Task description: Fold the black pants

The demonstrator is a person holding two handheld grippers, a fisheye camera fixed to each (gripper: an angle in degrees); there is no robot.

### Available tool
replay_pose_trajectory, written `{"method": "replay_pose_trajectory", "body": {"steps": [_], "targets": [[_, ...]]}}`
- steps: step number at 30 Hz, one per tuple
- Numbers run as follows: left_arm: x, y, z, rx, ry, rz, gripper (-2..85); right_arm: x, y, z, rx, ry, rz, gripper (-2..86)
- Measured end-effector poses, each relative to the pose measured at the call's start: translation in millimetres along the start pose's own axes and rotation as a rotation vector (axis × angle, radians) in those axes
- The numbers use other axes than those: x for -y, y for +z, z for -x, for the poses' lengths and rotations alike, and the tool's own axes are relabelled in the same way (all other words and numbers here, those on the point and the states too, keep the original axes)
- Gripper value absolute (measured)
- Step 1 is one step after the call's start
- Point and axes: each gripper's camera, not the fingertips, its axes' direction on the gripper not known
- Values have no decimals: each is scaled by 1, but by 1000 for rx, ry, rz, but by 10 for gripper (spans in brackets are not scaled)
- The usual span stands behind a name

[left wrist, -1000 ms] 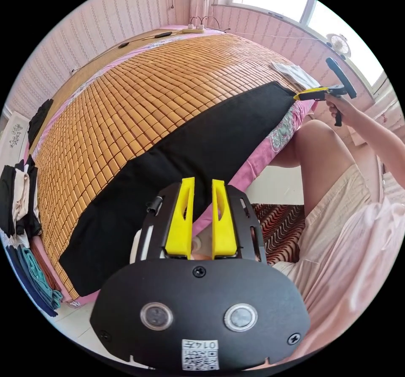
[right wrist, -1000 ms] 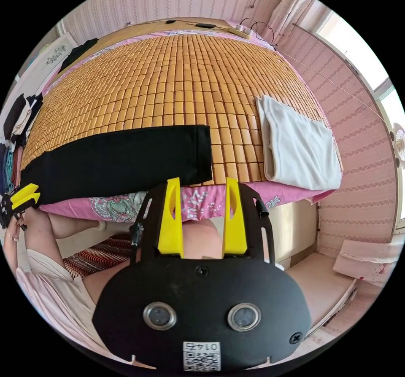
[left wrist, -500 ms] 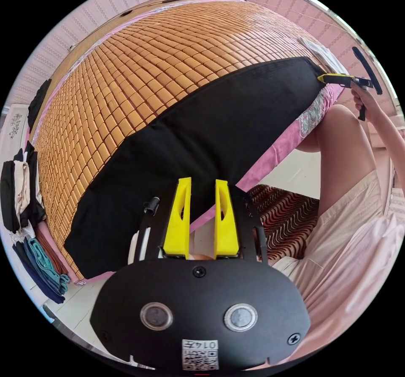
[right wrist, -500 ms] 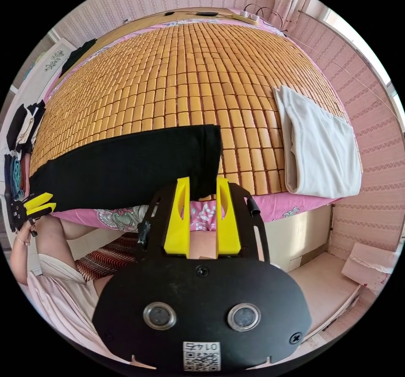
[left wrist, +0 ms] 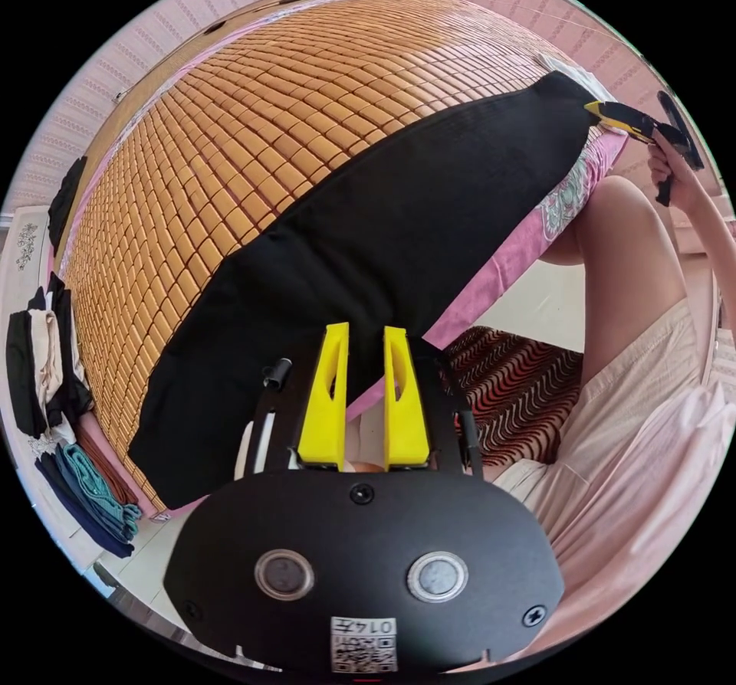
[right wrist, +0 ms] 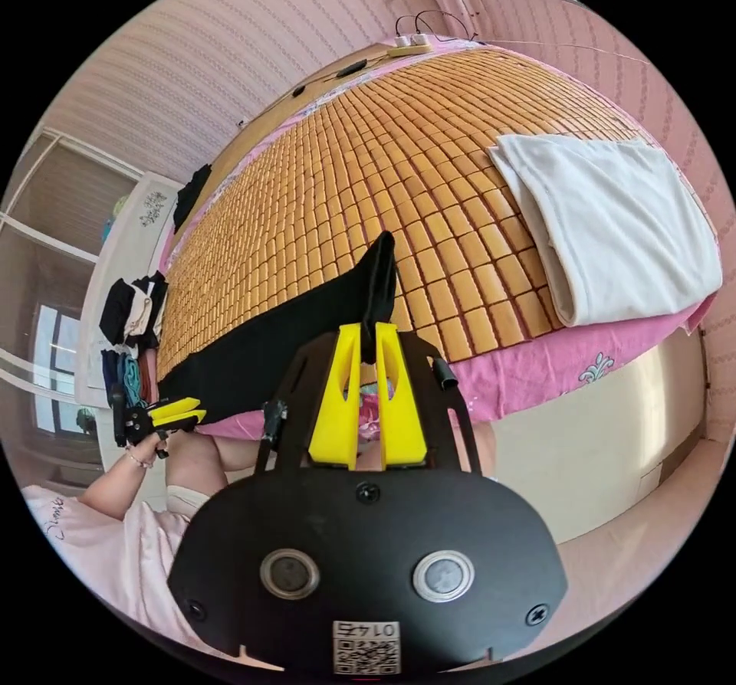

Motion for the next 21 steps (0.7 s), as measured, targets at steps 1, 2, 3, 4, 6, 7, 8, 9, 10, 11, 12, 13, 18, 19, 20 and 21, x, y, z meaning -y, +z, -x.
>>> {"method": "replay_pose_trajectory", "body": {"steps": [1,2,3,4,6,7,8,9,10,11,12,13,18,19,20,21], "targets": [[-1,0,2,2,1,-3,71,-1,-11,-9,74,16,-42,30],[-2,0,3,-2,2,-13,63,-2,-17,-12,105,19,-60,28],[-2,-1,4,-6,2,-20,54,-3,-27,-17,158,17,-96,26],[-2,-2,5,-16,5,-39,35,-2,-38,-19,196,6,-124,23],[2,-3,5,-39,11,-62,15,-1,-55,-21,233,-15,-168,21],[7,-3,4,-70,20,-78,4,0,-69,-22,253,-27,-204,20],[13,-1,1,-106,27,-92,-3,1,-77,-22,266,-33,-224,20],[17,-1,0,-126,29,-101,-5,2,-94,-22,292,-46,-267,20],[25,0,-4,-181,28,-125,-7,3,-112,-21,310,-57,-314,20],[33,1,-7,-261,23,-155,-8,4,-122,-20,316,-64,-337,20],[38,1,-8,-303,24,-172,-8,6,-142,-15,320,-84,-384,21],[44,1,-10,-385,24,-216,-8,8,-163,-6,317,-114,-427,22],[29,-27,4,-530,54,-383,9,18,-199,79,308,-338,-474,24],[12,-36,16,-518,55,-417,18,20,-189,112,329,-420,-436,25],[-11,-44,30,-503,43,-445,27,21,-180,131,343,-464,-410,26],[-24,-46,39,-494,26,-454,31,21,-157,169,385,-546,-343,27]]}}
